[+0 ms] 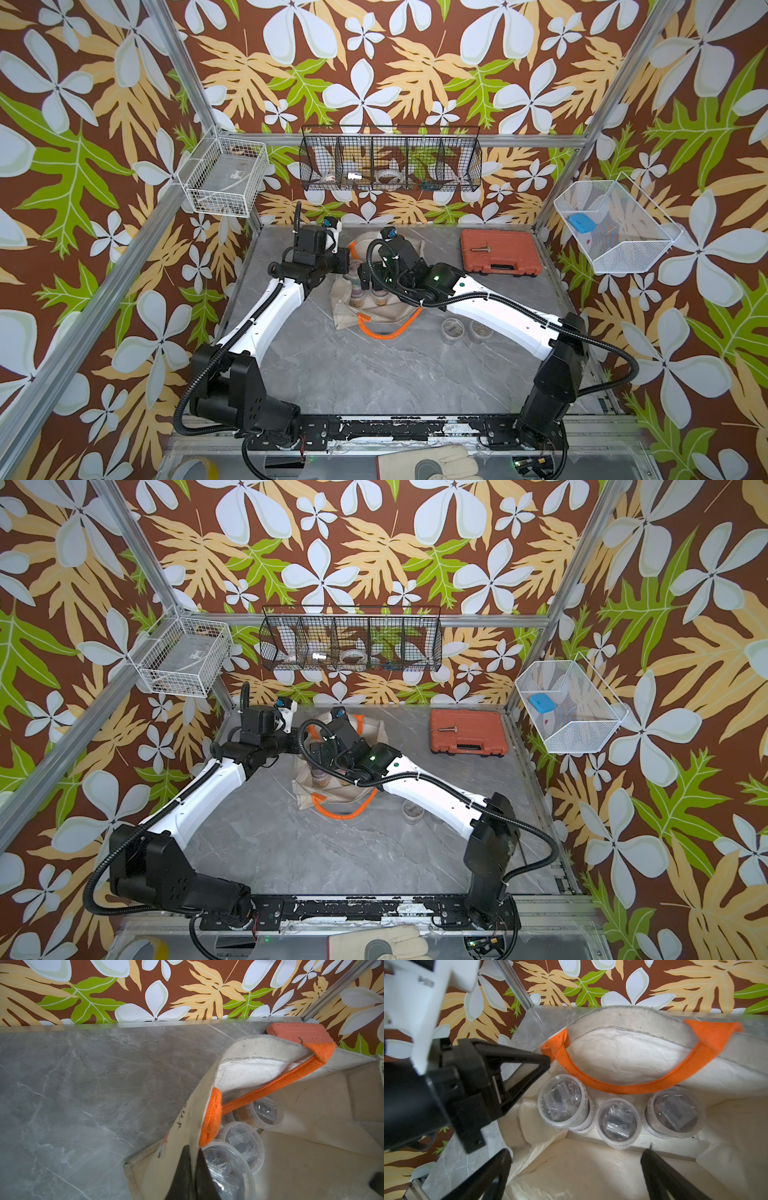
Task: Take out the seed jars from the canvas bag
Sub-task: Pick up the seed jar from the canvas bag.
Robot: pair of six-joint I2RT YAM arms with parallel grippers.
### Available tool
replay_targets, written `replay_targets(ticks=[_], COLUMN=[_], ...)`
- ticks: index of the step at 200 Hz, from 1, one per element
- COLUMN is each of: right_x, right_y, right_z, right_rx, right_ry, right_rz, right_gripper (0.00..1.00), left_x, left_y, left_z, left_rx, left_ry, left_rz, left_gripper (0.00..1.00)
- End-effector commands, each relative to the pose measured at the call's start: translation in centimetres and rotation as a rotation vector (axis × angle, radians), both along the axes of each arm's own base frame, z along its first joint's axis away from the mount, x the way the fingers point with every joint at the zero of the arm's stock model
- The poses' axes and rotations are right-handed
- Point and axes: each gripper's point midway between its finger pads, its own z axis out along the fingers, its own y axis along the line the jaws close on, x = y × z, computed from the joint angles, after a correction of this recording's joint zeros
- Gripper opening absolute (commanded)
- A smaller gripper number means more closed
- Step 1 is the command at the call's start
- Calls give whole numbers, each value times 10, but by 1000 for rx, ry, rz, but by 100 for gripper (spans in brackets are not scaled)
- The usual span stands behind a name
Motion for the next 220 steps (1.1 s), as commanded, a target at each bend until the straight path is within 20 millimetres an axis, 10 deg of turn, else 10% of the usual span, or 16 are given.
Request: replay_targets(ticks=[1,120,220], right_x=[8,23,13], right_y=[12,52,46], right_z=[-4,-39,-27], right_rx=[18,-18,39], right_ry=[13,67,32], right_rz=[31,59,71], right_gripper=[100,100,100], left_x=[-2,-2,1], left_y=[-4,-1,5], left_z=[0,2,9], left_rx=[-8,4,-115], left_ry=[7,1,-2], left_rz=[-22,-16,-84], left_gripper=[0,0,0])
